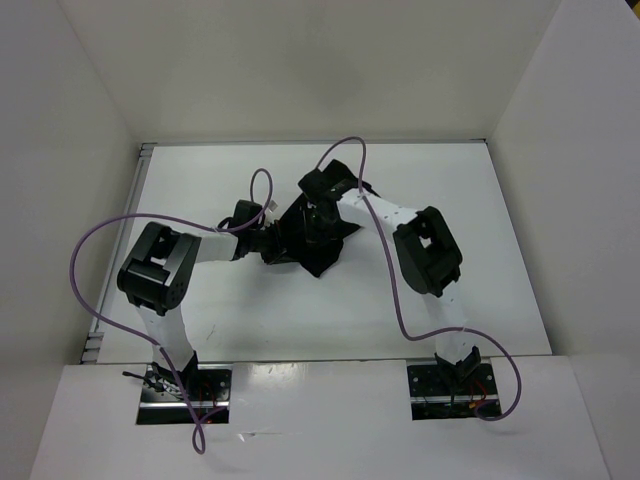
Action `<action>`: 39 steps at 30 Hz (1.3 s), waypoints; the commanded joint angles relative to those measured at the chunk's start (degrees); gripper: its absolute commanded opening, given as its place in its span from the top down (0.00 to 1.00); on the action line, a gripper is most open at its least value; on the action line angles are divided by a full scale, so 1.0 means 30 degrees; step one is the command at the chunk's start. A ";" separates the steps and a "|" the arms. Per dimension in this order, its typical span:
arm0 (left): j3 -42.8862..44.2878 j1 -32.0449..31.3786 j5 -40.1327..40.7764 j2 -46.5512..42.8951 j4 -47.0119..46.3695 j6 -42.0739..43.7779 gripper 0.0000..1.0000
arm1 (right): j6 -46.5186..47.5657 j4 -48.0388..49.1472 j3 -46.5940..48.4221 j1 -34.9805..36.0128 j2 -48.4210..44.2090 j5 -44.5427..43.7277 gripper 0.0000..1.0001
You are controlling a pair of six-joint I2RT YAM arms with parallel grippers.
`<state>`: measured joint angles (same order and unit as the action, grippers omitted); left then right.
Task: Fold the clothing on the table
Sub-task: Flatten the skirt out
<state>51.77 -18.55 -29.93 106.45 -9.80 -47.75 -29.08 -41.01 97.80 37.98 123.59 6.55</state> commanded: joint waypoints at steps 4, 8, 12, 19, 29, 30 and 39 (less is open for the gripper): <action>0.0439 0.0088 -0.0306 0.0228 -0.0072 0.0535 1.00 | -0.0092 0.0722 -0.0168 0.0290 -0.1464 -0.0949 1.00; 0.0439 0.0088 -0.0306 0.0228 -0.0072 0.0535 1.00 | -0.0092 -0.0010 0.0594 0.0290 -0.3283 -0.2121 1.00; 0.0439 0.0088 -0.0306 0.0228 -0.0072 0.0535 1.00 | -0.0267 -0.0711 0.1617 0.0029 -0.5070 -0.3234 1.00; 0.0439 0.0088 -0.0306 0.0052 0.0104 0.0710 1.00 | -0.0853 -0.1123 0.0451 -0.1610 -0.8556 -0.4086 1.00; 0.0439 0.0088 -0.0306 -0.0326 0.0278 0.0710 0.98 | -0.0502 0.0250 -0.2160 -0.1530 -0.7391 -0.0893 0.56; 0.0439 0.0088 -0.0306 -0.0328 0.0279 0.0710 0.88 | -0.0502 0.0254 -0.2160 -0.1352 -0.7098 -0.0690 0.54; 0.0410 0.0088 0.2214 -0.3639 0.2272 0.1617 0.46 | 0.0934 0.0224 -0.0844 0.0171 -0.3435 -0.1684 0.54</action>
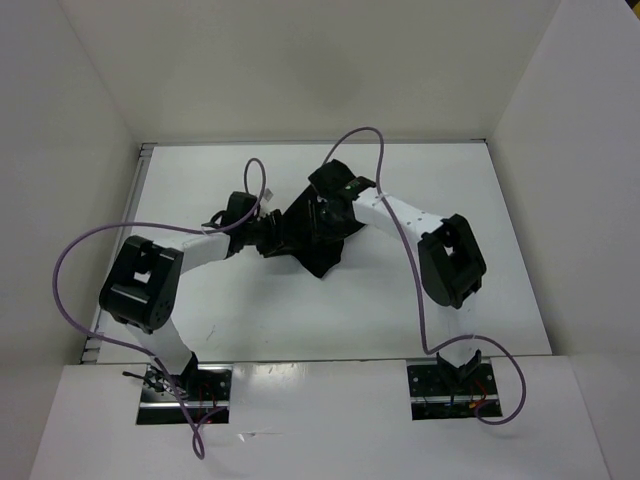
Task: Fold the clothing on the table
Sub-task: Flatten the skirt out
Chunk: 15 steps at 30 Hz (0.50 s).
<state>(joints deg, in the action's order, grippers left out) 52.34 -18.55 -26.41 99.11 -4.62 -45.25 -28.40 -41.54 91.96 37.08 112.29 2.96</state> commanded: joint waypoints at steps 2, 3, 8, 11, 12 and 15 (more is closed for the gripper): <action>0.0221 0.0262 0.1275 -0.1425 0.0779 0.0788 0.46 | 0.0884 0.0399 0.1309 0.0472 0.1032 -0.0663 0.54; 0.0221 0.0264 0.1275 -0.1425 0.0779 0.0788 0.46 | 0.0884 0.0399 0.1541 0.0472 0.1240 -0.0665 0.54; 0.0047 0.0438 0.1449 -0.2332 0.1363 0.0788 0.46 | 0.0884 0.0399 0.1924 0.0822 0.2353 -0.0839 0.54; 0.0045 0.0615 0.1625 -0.3152 0.1773 0.1138 0.46 | 0.0884 0.0575 0.1924 0.0823 0.2648 -0.0841 0.54; 0.0045 0.0847 0.1627 -0.3154 0.1775 0.1140 0.46 | 0.1058 0.0575 0.1924 0.0823 0.3141 -0.0841 0.54; 0.0045 0.1258 0.1627 -0.3621 0.2010 0.1314 0.46 | 0.1059 0.0954 0.2098 0.0823 0.3875 -0.0606 0.56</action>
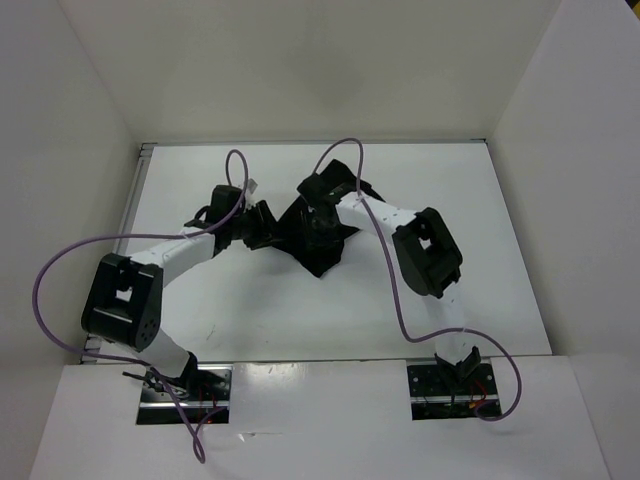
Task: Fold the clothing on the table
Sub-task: Flatten the skirt out
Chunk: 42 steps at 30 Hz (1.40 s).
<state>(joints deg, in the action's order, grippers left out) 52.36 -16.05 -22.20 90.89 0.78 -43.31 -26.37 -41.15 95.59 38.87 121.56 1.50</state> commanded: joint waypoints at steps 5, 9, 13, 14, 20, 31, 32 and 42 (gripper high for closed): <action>-0.0373 0.0808 0.0045 -0.1088 0.0210 0.0667 0.46 | 0.0382 0.1030 0.1095 0.0605 0.1522 0.0087 0.89; -0.0548 0.0986 0.0045 -0.1438 0.0210 0.0667 0.46 | 0.0208 0.0680 0.1095 0.0783 0.0589 -0.0907 1.00; -0.0724 0.1162 0.0045 -0.1440 0.0210 0.0667 0.46 | 0.0030 0.0006 0.1855 0.0783 -0.2423 -0.1700 1.00; -0.0724 0.1336 0.0045 -0.1440 0.0210 0.0667 0.46 | 0.0030 -0.0170 0.2292 0.0783 -0.2868 -0.1990 1.00; -0.0724 0.1513 -0.0334 -0.1440 0.0034 0.0317 0.46 | 0.0030 -0.1109 0.4576 0.0783 -0.4162 -0.2521 1.00; -0.0724 0.2713 -0.0512 -0.2434 0.0940 0.0518 0.46 | 0.2225 -0.2547 0.5228 0.2564 -0.0939 -0.1901 0.56; -0.0492 0.2918 -0.0338 -0.2610 0.1465 0.0694 0.46 | 0.2431 -0.2545 0.5226 0.2773 -0.0649 -0.2427 0.56; -0.0461 0.3974 -0.0365 -0.3637 0.2642 0.1282 0.46 | 0.3605 -0.2542 0.4816 0.3974 0.1463 -0.5856 0.56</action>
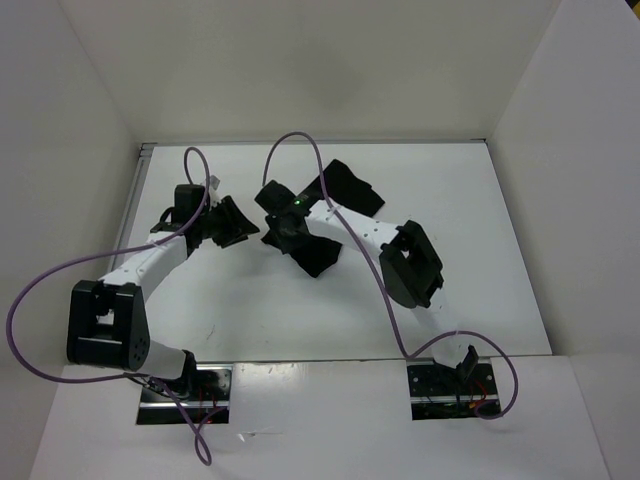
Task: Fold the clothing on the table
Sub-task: Flatten the skirt out
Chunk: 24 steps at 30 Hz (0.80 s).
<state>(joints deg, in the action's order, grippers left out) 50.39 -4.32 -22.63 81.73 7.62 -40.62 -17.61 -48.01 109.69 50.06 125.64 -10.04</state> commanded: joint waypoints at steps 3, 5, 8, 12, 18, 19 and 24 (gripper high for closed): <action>0.0019 0.0062 -0.0219 -0.0760 0.0537 0.0562 0.46 | 0.0859 -0.0491 -0.0057 0.0451 0.0540 -0.3417 0.57; 0.0019 0.0062 -0.0219 -0.0760 0.0537 0.0562 0.46 | 0.0859 -0.0491 -0.0291 0.0627 0.0540 -0.3799 0.59; 0.0019 0.0062 -0.0395 -0.0760 0.0537 0.0562 0.46 | 0.0859 -0.0491 -0.0468 0.0627 0.0716 -0.3801 0.60; 0.0019 0.0062 -0.0395 -0.0585 0.0361 0.0562 0.46 | 0.0859 -0.0491 -0.0469 0.0627 0.1271 -0.3596 0.60; 0.0019 0.0062 -0.0571 -0.0409 0.0361 0.0562 0.46 | 0.1035 -0.0315 -0.0469 0.0627 0.1654 -0.3156 0.61; 0.0019 0.0062 -0.0571 -0.0235 0.0361 0.0562 0.46 | 0.1035 -0.0315 -0.0469 0.0453 0.1857 -0.3156 0.62; 0.0019 0.0062 -0.0571 -0.0028 0.0361 0.0738 0.46 | 0.0859 -0.0315 -0.0469 0.0451 0.2064 -0.2980 0.64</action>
<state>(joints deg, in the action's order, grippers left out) 50.35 -4.32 -23.22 81.30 9.02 -40.25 -15.09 -48.97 108.51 51.40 131.68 -18.81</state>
